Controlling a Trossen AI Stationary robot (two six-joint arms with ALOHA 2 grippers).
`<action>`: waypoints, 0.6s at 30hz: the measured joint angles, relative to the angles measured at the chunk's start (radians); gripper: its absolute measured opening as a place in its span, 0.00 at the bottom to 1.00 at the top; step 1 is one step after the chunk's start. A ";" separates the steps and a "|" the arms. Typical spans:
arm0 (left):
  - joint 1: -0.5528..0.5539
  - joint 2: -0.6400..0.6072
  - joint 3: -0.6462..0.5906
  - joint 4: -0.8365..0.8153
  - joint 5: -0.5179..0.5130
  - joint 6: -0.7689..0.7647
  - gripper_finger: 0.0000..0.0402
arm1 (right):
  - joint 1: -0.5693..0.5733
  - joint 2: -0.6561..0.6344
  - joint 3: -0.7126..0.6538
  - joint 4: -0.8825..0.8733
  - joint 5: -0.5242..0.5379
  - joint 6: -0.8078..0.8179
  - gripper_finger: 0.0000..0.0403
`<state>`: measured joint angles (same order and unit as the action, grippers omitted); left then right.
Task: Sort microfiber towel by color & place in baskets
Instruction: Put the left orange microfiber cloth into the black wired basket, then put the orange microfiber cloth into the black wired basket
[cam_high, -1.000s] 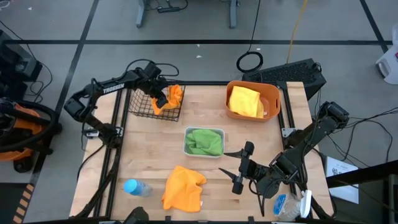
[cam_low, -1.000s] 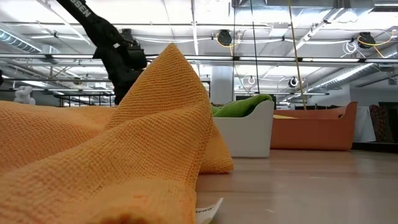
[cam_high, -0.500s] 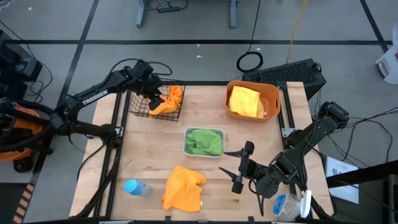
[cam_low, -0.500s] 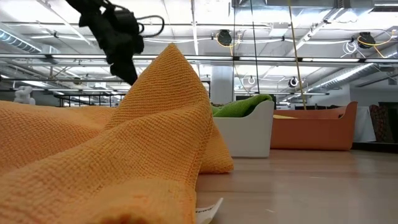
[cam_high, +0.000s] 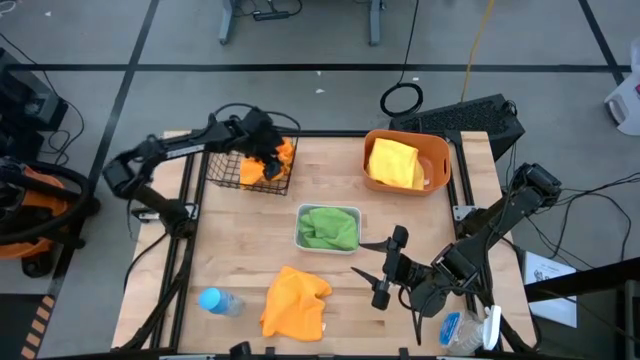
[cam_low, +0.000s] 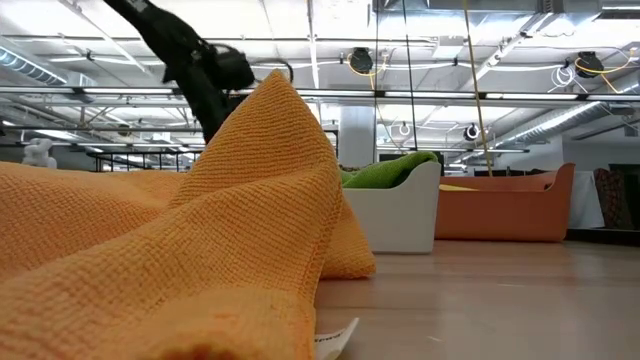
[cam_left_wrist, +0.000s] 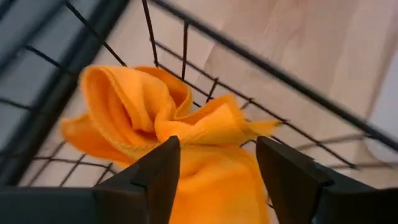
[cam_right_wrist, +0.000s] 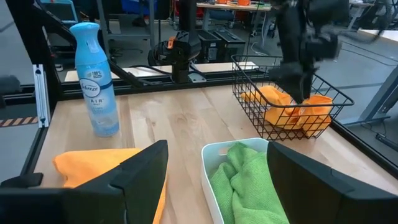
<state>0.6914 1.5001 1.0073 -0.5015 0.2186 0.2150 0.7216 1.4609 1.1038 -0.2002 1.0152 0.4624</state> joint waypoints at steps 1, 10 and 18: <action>0.000 0.026 0.000 0.012 -0.001 0.000 0.51 | 0.000 0.000 0.000 -0.002 0.000 -0.001 0.66; 0.005 0.107 0.006 0.008 0.002 -0.013 0.36 | 0.000 0.000 0.000 -0.015 0.000 0.005 0.66; 0.006 -0.126 0.038 -0.075 0.007 -0.027 0.35 | 0.000 0.000 0.000 -0.016 0.000 0.012 0.66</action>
<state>0.6979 1.3744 1.0453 -0.5766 0.2260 0.1883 0.7219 1.4610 1.1038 -0.2159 1.0153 0.4748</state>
